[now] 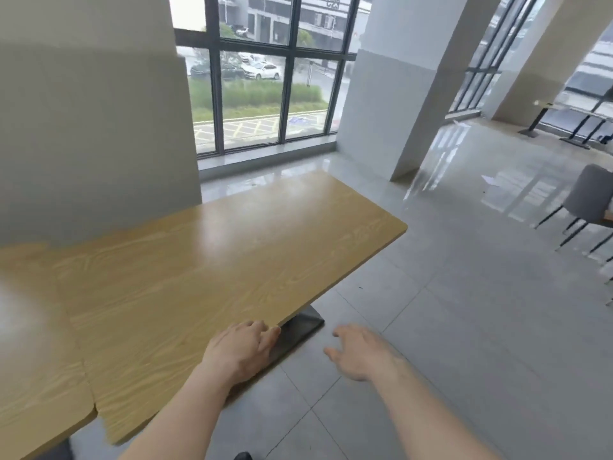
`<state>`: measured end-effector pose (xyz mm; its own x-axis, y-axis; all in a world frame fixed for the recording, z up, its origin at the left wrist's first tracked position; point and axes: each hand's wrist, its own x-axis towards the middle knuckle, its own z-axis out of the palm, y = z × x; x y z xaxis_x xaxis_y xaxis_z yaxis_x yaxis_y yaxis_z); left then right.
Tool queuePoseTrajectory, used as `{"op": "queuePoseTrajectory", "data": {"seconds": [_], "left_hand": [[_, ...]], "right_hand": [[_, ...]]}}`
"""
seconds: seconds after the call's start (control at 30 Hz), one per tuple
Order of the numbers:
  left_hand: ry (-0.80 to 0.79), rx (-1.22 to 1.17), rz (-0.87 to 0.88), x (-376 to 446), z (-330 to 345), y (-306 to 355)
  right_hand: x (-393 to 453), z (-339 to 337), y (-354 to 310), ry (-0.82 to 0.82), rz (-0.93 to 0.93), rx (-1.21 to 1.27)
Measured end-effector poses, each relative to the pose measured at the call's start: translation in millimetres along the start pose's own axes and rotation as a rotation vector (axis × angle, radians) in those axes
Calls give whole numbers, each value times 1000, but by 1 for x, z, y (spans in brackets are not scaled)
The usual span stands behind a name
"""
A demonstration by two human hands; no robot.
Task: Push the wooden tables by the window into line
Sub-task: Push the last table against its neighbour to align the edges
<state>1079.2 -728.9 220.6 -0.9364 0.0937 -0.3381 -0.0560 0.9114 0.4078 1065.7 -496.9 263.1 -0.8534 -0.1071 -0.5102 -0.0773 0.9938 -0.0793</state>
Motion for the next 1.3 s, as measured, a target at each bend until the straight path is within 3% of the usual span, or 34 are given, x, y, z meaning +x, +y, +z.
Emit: {"op": "queuePoseTrajectory", "data": {"seconds": [0.27, 0.53, 0.93, 1.1, 1.3], "left_hand": [[128, -129, -363, 59, -27, -107], [354, -117, -602, 55, 22, -146], [535, 3, -622, 85, 128, -194], [576, -1, -651, 91, 144, -202], [608, -19, -652, 92, 142, -200]], "right_hand": [[149, -35, -113, -35, -313, -109], [224, 14, -175, 46, -611, -157], [282, 142, -189, 277, -814, -112], [293, 164, -183, 420, -834, -65], [294, 163, -183, 460, -832, -64]]}}
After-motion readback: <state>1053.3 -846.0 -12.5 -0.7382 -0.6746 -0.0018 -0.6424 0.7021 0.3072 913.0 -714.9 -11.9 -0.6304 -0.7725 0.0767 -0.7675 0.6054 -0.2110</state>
